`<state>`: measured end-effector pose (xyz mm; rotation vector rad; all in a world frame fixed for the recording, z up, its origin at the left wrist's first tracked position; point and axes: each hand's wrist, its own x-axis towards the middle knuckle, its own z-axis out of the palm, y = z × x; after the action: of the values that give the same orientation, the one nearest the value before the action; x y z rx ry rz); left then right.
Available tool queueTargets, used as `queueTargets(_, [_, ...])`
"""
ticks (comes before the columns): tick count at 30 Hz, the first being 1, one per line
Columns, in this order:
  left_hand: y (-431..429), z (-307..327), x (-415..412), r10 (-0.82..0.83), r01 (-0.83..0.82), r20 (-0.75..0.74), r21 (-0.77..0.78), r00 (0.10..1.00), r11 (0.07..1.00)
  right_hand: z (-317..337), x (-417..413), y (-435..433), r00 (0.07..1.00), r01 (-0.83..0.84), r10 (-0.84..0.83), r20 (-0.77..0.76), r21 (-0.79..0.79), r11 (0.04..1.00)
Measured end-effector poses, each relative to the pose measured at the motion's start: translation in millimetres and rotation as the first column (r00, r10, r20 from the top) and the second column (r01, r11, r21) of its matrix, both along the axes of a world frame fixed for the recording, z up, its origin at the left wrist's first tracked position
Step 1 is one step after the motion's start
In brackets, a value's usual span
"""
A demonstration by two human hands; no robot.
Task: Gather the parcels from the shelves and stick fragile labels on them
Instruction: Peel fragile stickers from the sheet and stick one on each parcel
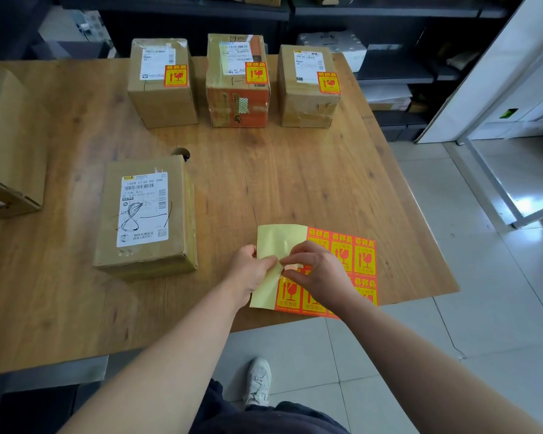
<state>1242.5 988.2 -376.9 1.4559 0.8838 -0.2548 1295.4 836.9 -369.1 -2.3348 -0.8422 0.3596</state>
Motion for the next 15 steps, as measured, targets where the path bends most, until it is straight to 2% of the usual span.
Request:
queueTargets(4, [1.6,-2.5,-1.1,0.009,-0.009,0.012,0.017,1.000,1.000,1.5,1.0,0.9,1.000,0.006,-0.006,0.000,0.016,1.000])
queueTargets(6, [3.0,-2.9,0.2,-0.037,0.034,0.020,0.146,0.999,0.989,1.7,0.3,0.4,1.000,-0.005,0.005,-0.003,0.011,1.000])
queueTargets(8, [5.7,-3.1,2.2,-0.103,0.096,-0.003,0.373,0.995,0.923,1.3,0.2,-2.7,1.000,-0.021,0.021,-0.017,0.003,1.000])
queueTargets(10, [9.5,-3.9,2.5,-0.150,0.154,-0.052,0.554,0.987,0.818,0.8,1.3,-9.3,0.999,-0.030,0.030,-0.031,0.004,1.000])
queueTargets(15, [17.9,-7.5,0.7,-0.185,0.191,-0.087,0.710,0.979,0.678,2.9,0.4,-28.6,0.999,0.034,-0.031,-0.044,0.067,0.997])
